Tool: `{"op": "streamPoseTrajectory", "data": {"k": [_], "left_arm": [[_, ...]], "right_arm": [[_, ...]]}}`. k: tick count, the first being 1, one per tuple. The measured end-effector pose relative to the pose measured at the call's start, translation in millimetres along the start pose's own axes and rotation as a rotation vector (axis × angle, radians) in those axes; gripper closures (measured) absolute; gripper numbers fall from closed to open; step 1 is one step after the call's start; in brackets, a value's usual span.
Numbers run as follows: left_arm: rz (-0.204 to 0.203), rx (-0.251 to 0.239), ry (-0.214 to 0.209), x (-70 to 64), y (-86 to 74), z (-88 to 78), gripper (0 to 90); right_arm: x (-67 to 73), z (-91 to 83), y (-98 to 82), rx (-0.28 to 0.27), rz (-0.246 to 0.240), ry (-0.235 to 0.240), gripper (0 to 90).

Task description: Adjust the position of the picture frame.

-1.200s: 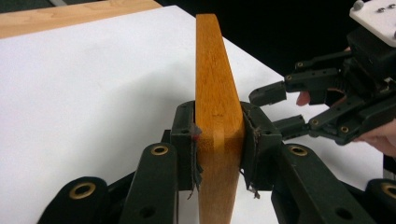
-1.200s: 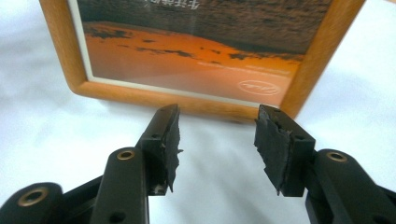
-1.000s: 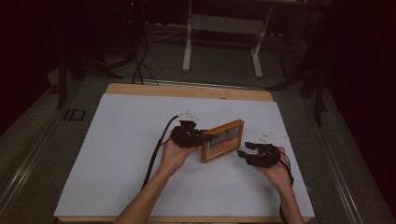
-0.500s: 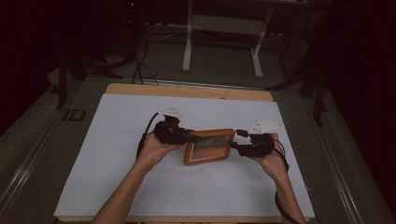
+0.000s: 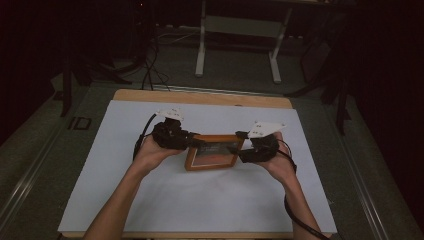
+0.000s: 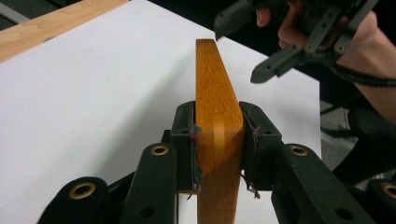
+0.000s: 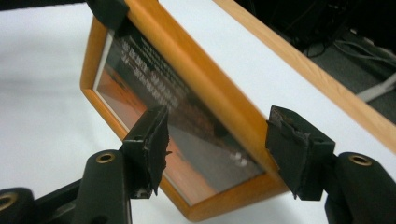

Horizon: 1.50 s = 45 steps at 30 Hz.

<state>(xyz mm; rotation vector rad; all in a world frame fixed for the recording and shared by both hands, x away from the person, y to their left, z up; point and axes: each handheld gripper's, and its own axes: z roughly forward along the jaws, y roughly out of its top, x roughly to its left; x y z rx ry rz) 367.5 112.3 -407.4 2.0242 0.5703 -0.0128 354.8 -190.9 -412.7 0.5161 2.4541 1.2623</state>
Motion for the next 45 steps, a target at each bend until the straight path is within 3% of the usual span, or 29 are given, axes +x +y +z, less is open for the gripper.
{"op": "streamPoseTrajectory", "data": {"k": [5, 14, 18, 21, 26, 31, 35, 36, 37, 39, 42, 45], "left_arm": [[0.046, 0.036, -0.02, -3.2, 1.9, -3.7, 70.2], [0.128, 0.099, -0.04, -11.5, 1.7, 2.0, 70.1], [0.166, 0.093, -0.047, -17.3, 1.2, 4.2, 70.0], [0.201, 0.085, -0.071, -23.4, 2.3, 7.7, 69.9], [0.23, 0.091, -0.095, -24.5, 0.8, 8.8, 69.7], [0.197, 0.044, -0.145, -18.6, -3.0, 7.0, 67.7], [0.157, -0.025, -0.149, -12.7, -6.1, 5.2, 64.1], [0.151, -0.041, -0.145, -12.1, -7.0, 4.3, 63.3], [0.141, -0.06, -0.129, -11.1, -8.4, 2.6, 56.6], [0.129, -0.089, -0.107, -9.4, -11.8, -0.6, 54.8], [0.076, -0.166, -0.099, -6.1, -19.7, -6.6, 44.9], [0.032, -0.234, -0.069, -4.4, -31.1, -11.7, 41.1]], "right_arm": [[2.4, 4.5, 13.9, -0.005, -0.028, 0.028, 37.6], [5.6, 25.1, 20.4, 0.053, -0.065, 0.173, 43.4], [9.9, 32.1, 19.1, 0.093, -0.09, 0.214, 50.1], [14.5, 36.4, 18.9, 0.106, -0.125, 0.293, 54.6], [17.5, 34.1, 18.3, 0.114, -0.169, 0.32, 60.6], [20.2, 28.2, 16.3, 0.066, -0.194, 0.352, 67.1], [24.5, 27.2, 14.9, 0.05, -0.214, 0.321, 68.8], [24.5, 27.6, 14.3, 0.045, -0.208, 0.321, 68.8], [24.5, 27.8, 13.0, 0.033, -0.197, 0.318, 68.9], [24.4, 27.6, 12.5, 0.031, -0.195, 0.316, 68.9], [23.6, 27.4, 10.2, 0.014, -0.18, 0.31, 68.9], [22.0, 27.9, 8.5, 0.003, -0.157, 0.295, 68.9]]}}
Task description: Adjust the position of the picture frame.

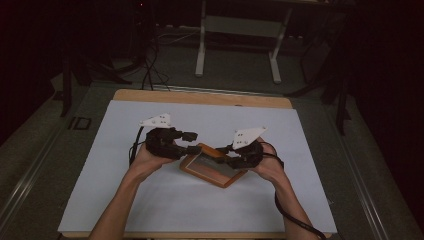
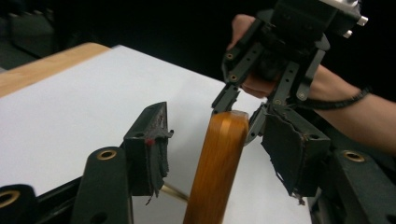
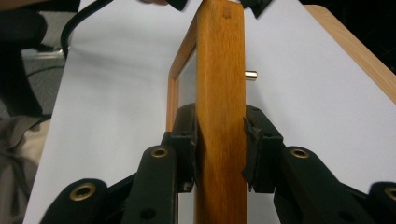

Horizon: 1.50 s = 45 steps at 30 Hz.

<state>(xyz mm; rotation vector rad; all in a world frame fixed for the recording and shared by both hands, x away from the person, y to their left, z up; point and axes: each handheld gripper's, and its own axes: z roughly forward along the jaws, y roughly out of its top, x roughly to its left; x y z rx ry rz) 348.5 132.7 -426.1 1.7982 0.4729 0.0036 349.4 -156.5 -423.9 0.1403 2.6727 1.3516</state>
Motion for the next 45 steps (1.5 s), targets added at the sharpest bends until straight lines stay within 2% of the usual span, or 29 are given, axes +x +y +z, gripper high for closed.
{"op": "streamPoseTrajectory", "data": {"k": [2, 5, 6, 11, 14, 16, 19, 25, 29, 33, 34, 35, 36, 38, 42, 45], "left_arm": [[-0.017, -0.037, 0.03, 0.3, -7.6, -4.9, 40.1], [-0.044, -0.091, 0.102, 2.4, -19.7, -11.5, 36.7], [-0.066, -0.105, 0.118, 4.3, -25.3, -13.0, 36.7], [-0.106, -0.117, 0.135, 7.7, -43.2, -10.7, 36.3], [-0.129, -0.105, 0.165, 12.7, -54.9, -5.8, 36.3], [-0.168, -0.108, 0.159, 17.3, -63.9, -2.4, 36.3], [-0.196, -0.092, 0.155, 20.9, -73.8, 3.9, 36.1], [-0.244, -0.085, 0.102, 25.4, -82.7, 22.2, 37.3], [-0.238, -0.087, 0.074, 22.7, -81.6, 37.8, 40.9], [-0.238, -0.103, 0.045, 21.5, -78.7, 42.1, 46.9], [-0.232, -0.102, 0.061, 19.7, -76.3, 41.2, 49.6], [-0.229, -0.104, 0.055, 19.5, -75.6, 39.7, 49.6], [-0.235, -0.116, 0.022, 20.6, -75.2, 35.6, 51.8], [-0.232, -0.135, -0.001, 19.4, -71.0, 26.9, 60.0], [-0.204, -0.11, 0.01, 15.9, -63.0, 20.2, 62.5], [-0.198, -0.11, 0.018, 14.4, -57.7, 13.9, 63.4]], "right_arm": [[-1.2, -0.2, -1.5, -0.007, 0.016, -0.01, 68.9], [-2.8, -1.4, -3.3, -0.013, 0.031, -0.035, 68.9], [-4.6, -2.1, -4.7, -0.019, 0.045, -0.051, 68.9], [-7.4, -3.6, -7.2, -0.037, 0.072, -0.078, 68.9], [-9.2, -5.0, -8.3, -0.052, 0.085, -0.087, 68.9], [-10.0, -7.3, -8.3, -0.066, 0.093, -0.105, 68.9], [-11.4, -11.8, -7.8, -0.089, 0.108, -0.128, 68.9], [-14.8, -20.7, -5.6, -0.17, 0.139, -0.135, 69.0], [-13.6, -20.0, -3.5, -0.206, 0.144, -0.133, 69.0], [-14.8, -18.2, -4.9, -0.241, 0.164, -0.113, 69.0], [-15.0, -17.6, -6.9, -0.247, 0.169, -0.112, 68.9], [-15.0, -17.6, -6.9, -0.247, 0.169, -0.112, 68.9], [-15.7, -18.2, -8.4, -0.255, 0.175, -0.106, 68.9], [-18.6, -22.9, -16.0, -0.281, 0.205, -0.082, 68.6], [-19.0, -23.7, -21.6, -0.3, 0.224, -0.064, 68.4], [-19.2, -22.8, -23.5, -0.289, 0.228, -0.057, 68.1]]}}
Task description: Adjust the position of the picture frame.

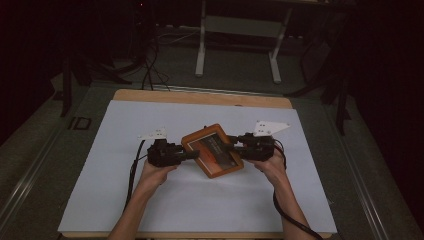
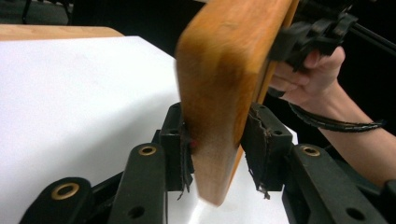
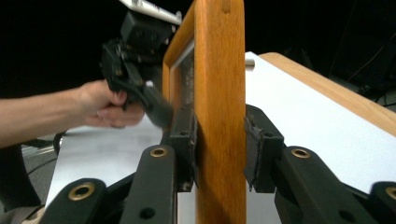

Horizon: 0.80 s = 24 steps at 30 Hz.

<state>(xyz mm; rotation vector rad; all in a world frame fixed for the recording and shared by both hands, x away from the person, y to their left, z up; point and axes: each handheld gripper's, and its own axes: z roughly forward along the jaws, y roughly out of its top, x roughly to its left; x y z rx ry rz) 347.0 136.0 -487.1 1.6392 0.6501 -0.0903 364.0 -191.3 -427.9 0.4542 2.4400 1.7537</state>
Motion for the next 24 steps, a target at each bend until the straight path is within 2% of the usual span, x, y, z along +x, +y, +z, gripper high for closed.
{"op": "streamPoseTrajectory", "data": {"k": [5, 10, 13, 15, 17, 18, 19, 22, 23, 24], "left_arm": [[0.033, 0.025, 0.044, -4.0, 8.5, -5.3, 64.3], [0.049, 0.021, 0.073, -6.7, 11.8, -6.3, 64.2], [0.067, 0.013, 0.107, -10.9, 15.2, -6.3, 64.0], [0.071, 0.008, 0.128, -13.3, 17.0, -5.7, 63.2], [0.07, 0.006, 0.135, -14.4, 17.4, -5.4, 63.0], [0.067, 0.005, 0.164, -17.6, 18.3, -4.2, 63.0], [0.064, 0.006, 0.175, -18.8, 18.4, -3.6, 62.2], [0.056, 0.022, 0.204, -20.7, 17.6, -1.7, 61.6], [0.056, 0.022, 0.204, -20.7, 17.6, -1.7, 61.4], [0.04, 0.031, 0.209, -20.1, 16.5, -0.8, 61.4]], "right_arm": [[-2.3, 4.5, -6.8, 0.041, 0.012, 0.003, 67.5], [-2.9, 6.1, -10.7, 0.065, 0.028, -0.001, 67.6], [-2.7, 6.2, -12.8, 0.082, 0.041, -0.008, 67.6], [-0.2, 6.0, -16.6, 0.078, 0.077, -0.021, 67.6], [-0.2, 6.0, -16.6, 0.078, 0.077, -0.021, 67.6], [0.4, 6.0, -18.0, 0.071, 0.088, -0.025, 67.6], [2.0, 6.7, -23.9, 0.058, 0.134, -0.025, 67.6], [3.2, 9.0, -31.5, 0.068, 0.173, -0.028, 67.3], [3.2, 9.0, -31.5, 0.068, 0.173, -0.028, 67.3], [2.8, 11.0, -36.6, 0.081, 0.195, -0.024, 67.3]]}}
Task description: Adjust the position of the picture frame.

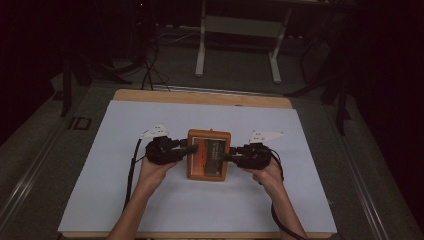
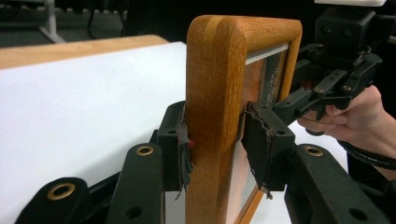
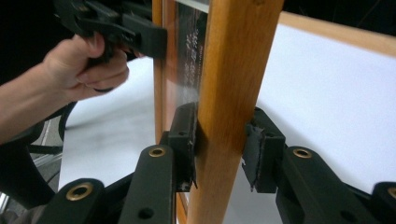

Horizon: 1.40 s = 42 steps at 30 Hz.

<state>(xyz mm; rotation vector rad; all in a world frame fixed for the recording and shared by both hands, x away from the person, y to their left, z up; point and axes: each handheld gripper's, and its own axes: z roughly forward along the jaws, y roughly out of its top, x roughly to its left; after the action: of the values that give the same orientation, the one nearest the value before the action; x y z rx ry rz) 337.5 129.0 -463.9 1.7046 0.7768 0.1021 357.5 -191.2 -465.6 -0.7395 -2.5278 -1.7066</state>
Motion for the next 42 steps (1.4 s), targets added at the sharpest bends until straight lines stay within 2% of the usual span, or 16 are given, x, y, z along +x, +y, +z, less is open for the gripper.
{"op": "streamPoseTrajectory", "data": {"k": [1, 2, 3, 5, 6, 9, 11, 12, 15, 17, 22, 27, 32, 34, 38, 42], "left_arm": [[-0.034, -0.006, -0.012, 2.5, -2.1, 0.1, 61.7], [-0.034, -0.006, -0.012, 2.5, -2.1, 0.1, 62.0], [-0.063, -0.011, -0.017, 5.1, -4.9, 0.8, 62.2], [-0.063, -0.011, -0.017, 5.1, -4.9, 0.8, 62.2], [-0.079, 0.001, 0.001, 6.9, -8.5, 2.8, 62.1], [-0.093, 0.006, 0.011, 7.7, -10.2, 3.7, 62.3], [-0.112, 0.011, 0.016, 8.7, -11.7, 3.9, 62.7], [-0.12, 0.012, 0.015, 9.1, -12.5, 3.8, 62.7], [-0.173, 0.004, -0.012, 12.4, -17.1, 1.9, 64.3], [-0.173, 0.004, -0.012, 12.4, -17.1, 1.9, 64.3], [-0.21, 0.017, -0.018, 12.7, -25.6, 2.3, 64.6], [-0.242, 0.033, -0.015, 15.8, -30.4, 4.1, 64.7], [-0.256, 0.04, -0.01, 17.1, -30.3, 5.0, 64.6], [-0.263, 0.045, 0.003, 17.8, -30.0, 6.1, 64.5], [-0.253, 0.066, 0.052, 18.1, -29.1, 10.5, 63.2], [-0.257, 0.086, 0.111, 18.4, -29.0, 16.1, 60.0]], "right_arm": [[-0.6, 0.4, -1.0, 0.002, 0.006, 0.003, 67.2], [-0.6, 0.4, -1.0, 0.002, 0.006, 0.003, 67.2], [-1.9, 1.5, -2.7, 0.008, 0.025, 0.006, 67.0], [-2.2, 2.2, -3.0, 0.011, 0.027, 0.004, 67.0], [-3.4, 4.6, -3.9, 0.03, 0.033, -0.006, 66.6], [-5.6, 6.9, -5.7, 0.039, 0.05, -0.004, 66.3], [-9.0, 10.3, -9.5, 0.047, 0.081, 0.006, 66.0], [-9.0, 10.3, -9.5, 0.047, 0.081, 0.006, 66.0], [-10.9, 11.9, -13.9, 0.042, 0.121, 0.031, 66.0], [-11.2, 11.9, -14.4, 0.043, 0.125, 0.034, 66.0], [-10.8, 12.9, -16.6, 0.062, 0.153, 0.035, 65.8], [-12.3, 16.2, -21.7, 0.08, 0.217, 0.047, 66.0], [-12.9, 17.0, -21.6, 0.086, 0.25, 0.045, 65.8], [-13.3, 18.0, -20.8, 0.09, 0.257, 0.039, 65.4], [-15.0, 23.1, -19.4, 0.101, 0.281, -0.004, 62.9], [-13.7, 27.5, -16.3, 0.126, 0.296, -0.08, 60.5]]}}
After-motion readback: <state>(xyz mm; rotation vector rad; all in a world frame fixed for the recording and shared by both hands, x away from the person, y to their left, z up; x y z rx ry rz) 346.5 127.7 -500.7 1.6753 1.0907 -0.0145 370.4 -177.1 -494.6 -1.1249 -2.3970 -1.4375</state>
